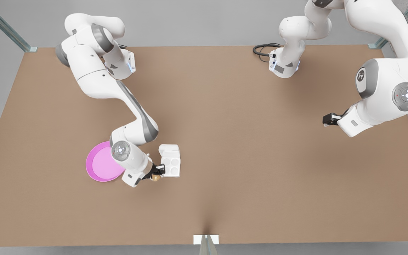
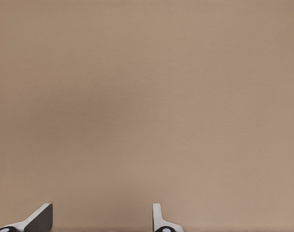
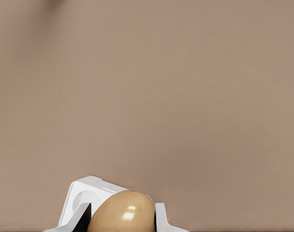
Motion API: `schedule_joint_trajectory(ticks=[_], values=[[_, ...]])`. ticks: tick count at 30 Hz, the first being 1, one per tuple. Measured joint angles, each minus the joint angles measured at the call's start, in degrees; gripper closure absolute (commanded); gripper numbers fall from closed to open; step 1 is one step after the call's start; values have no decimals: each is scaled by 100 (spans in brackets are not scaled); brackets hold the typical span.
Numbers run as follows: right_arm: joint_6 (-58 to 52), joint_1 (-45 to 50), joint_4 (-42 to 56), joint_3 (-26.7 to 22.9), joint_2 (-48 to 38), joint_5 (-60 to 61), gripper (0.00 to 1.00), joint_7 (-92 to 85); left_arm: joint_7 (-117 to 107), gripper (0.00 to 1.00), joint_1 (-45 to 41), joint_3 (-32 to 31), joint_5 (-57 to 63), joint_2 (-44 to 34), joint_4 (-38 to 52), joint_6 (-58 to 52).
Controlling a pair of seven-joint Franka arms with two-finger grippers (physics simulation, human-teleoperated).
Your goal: Pack egg into the box and close the box lid
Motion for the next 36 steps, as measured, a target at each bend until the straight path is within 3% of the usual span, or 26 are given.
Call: schedule_joint_trajectory(ticks=[9, 10, 16, 19, 21, 22, 23, 24, 25, 27, 28, 32, 36], values=[[170, 275, -1052, -5, -158, 108, 60, 542, -1, 0, 1, -2, -3, 16, 0, 0], [196, 281, -1080, -6, -168, 96, 0, 602, -1, 0, 0, 0, -3, 17, 0, 0], [273, 319, -878, -5, -177, 2, 0, 962, -1, 0, 2, 5, -3, 25, 0, -1], [290, 263, -82, -5, -173, -40, 0, 1078, -3, 0, -5, 1, -3, 68, 0, -12], [241, -24, 280, 1, -460, -36, 0, 1080, -71, 0, -462, 17, 1, 293, 1, -182], [30, -281, 348, -2, -886, -35, 0, 1034, -198, 21, -1201, 24, -12, 544, 11, -305], [-272, -553, 369, -3, -1269, -37, 0, 978, -372, 72, -2062, 11, -231, 825, 105, -399], [-640, -774, 365, -5, -1575, -42, 0, 922, -608, 79, -2663, 3, -679, 1123, 264, -385], [-985, -915, -4, -104, -2100, -40, 0, 841, -900, 79, -3149, 1, -1193, 1444, 406, -185], [-1626, -1016, -1638, -475, -4025, 22, 0, 648, -1555, 79, -4035, -3, -1966, 1970, 517, 630], [-1940, -1043, -1694, -538, -4275, 52, 0, 558, -1897, 79, -4368, -3, -2228, 2204, 538, 1139], [-3061, -1190, -860, -610, -3757, 62, 0, 236, -3111, 79, -5052, -35, -2839, 2915, 600, 3022], [-3657, -1490, -706, -629, -3642, 52, 0, -26, -4040, 79, -5323, -53, -3050, 3570, 835, 4316]])
